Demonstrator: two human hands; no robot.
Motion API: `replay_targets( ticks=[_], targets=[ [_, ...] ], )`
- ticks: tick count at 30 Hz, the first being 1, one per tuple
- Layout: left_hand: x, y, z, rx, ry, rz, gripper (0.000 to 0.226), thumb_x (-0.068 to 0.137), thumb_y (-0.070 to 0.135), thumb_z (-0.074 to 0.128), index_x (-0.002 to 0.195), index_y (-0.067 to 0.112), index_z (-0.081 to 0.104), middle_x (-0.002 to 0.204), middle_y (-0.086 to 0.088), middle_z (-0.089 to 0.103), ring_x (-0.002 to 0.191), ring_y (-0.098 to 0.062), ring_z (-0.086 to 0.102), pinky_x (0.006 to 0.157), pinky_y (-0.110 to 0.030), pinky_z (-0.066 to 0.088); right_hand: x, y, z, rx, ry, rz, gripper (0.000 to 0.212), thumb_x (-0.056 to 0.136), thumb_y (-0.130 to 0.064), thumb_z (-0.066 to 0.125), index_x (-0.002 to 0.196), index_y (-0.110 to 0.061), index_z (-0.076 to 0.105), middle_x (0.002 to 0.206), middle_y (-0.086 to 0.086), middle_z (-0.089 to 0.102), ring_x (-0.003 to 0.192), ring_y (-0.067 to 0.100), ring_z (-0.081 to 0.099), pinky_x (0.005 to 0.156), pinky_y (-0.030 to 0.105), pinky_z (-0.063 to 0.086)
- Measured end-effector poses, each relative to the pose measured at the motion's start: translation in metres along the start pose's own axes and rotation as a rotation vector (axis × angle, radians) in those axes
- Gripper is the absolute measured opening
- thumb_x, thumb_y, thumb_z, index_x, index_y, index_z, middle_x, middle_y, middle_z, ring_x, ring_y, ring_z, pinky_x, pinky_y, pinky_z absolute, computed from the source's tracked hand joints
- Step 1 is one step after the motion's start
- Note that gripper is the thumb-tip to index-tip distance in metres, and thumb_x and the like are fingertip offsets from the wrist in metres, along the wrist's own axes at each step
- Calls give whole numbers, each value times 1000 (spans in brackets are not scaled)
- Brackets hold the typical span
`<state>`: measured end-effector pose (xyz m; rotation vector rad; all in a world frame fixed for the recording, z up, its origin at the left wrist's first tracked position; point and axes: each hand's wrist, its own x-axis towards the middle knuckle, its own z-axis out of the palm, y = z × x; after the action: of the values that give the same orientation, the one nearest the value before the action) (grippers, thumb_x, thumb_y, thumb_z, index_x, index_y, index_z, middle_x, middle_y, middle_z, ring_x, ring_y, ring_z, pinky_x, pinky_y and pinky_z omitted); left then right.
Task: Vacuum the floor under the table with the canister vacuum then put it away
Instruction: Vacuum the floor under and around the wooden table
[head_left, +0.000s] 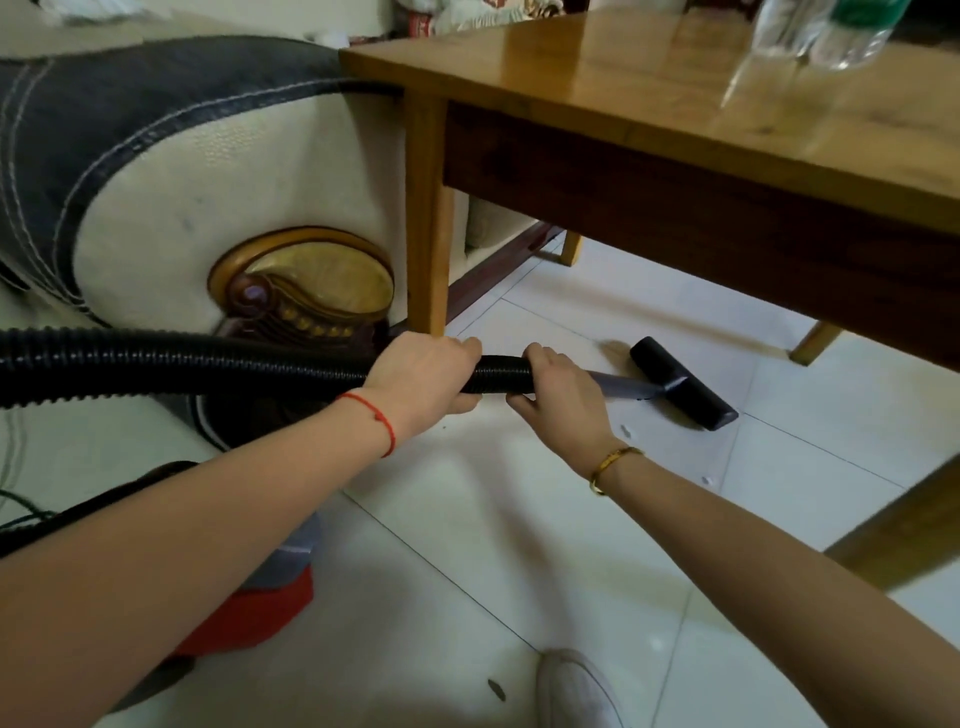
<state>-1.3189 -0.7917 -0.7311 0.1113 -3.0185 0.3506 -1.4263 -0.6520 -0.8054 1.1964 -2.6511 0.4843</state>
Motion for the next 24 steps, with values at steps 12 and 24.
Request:
replay_targets(
  ticks=[12,24],
  targets=[
    [95,99,24,-23,-64,98,33,94,31,50,119,9,49,110,-8,64,93,-27,64,66,-30,34,-21,123,-6,-74,-30,182,28,85,-25,64,106,-13,50,100,4,60,90,24,58,61,29,37],
    [157,159,59,-124,-111,112,36,91,36,55,113,7,53,104,-6,65,92,-24,64,67,-29,34,-15,206,1,-6,-150,237,25,89,-15,63,110,-10,51,112,9,58,100,27,55,79,32,44]
  ],
)
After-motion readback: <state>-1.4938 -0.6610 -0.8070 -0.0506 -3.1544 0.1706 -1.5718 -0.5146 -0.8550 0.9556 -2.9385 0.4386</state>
